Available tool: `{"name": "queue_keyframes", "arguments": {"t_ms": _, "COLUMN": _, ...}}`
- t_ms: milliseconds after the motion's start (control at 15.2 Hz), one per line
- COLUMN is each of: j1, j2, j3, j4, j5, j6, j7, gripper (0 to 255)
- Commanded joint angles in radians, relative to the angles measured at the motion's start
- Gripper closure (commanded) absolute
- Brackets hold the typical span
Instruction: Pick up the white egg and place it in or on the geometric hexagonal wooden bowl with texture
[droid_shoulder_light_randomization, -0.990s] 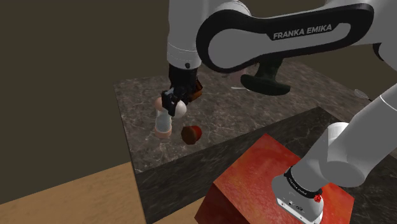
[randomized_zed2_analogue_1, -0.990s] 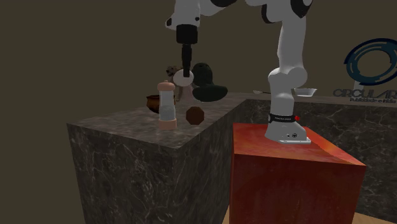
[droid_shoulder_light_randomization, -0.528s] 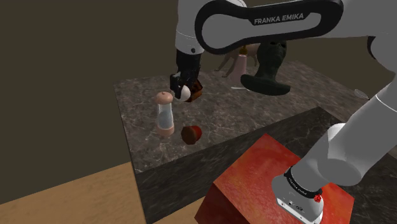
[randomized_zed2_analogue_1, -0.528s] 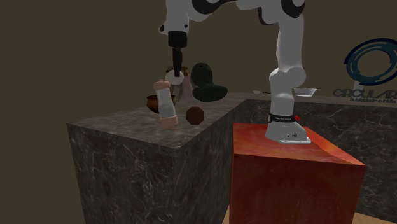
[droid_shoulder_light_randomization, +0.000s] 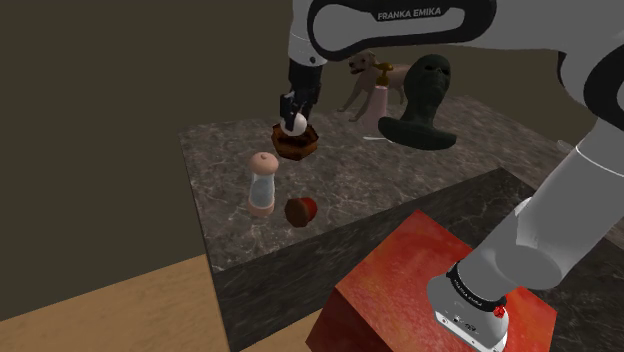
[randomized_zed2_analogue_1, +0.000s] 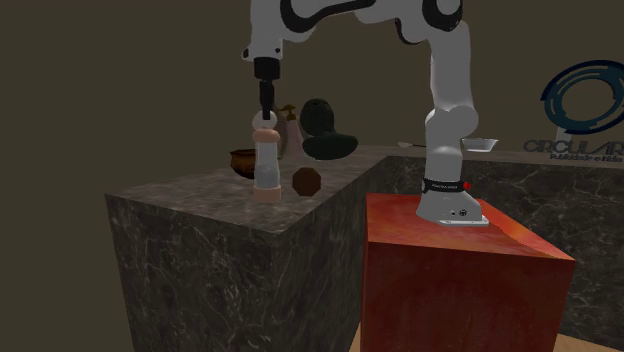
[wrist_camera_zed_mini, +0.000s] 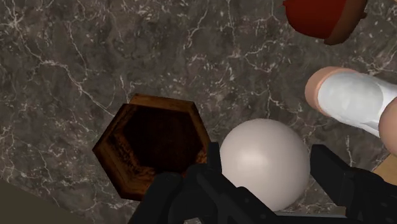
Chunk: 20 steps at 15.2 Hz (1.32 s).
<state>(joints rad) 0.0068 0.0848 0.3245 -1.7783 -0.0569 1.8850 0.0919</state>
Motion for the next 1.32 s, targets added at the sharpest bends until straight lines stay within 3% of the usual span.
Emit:
{"name": "queue_keyframes", "arguments": {"t_ms": 0, "j1": -0.020, "j2": 0.036, "j3": -0.018, "j4": 0.046, "j5": -0.009, "j6": -0.009, "j7": -0.039, "gripper": 255}}
{"name": "queue_keyframes", "arguments": {"t_ms": 462, "j1": -0.084, "j2": 0.192, "j3": -0.075, "j4": 0.258, "j5": -0.036, "j6": -0.066, "j7": -0.164, "gripper": 255}}
{"name": "queue_keyframes", "arguments": {"t_ms": 1254, "j1": -0.087, "j2": 0.210, "j3": -0.078, "j4": 0.122, "j5": -0.044, "j6": 0.087, "j7": -0.155, "gripper": 255}}
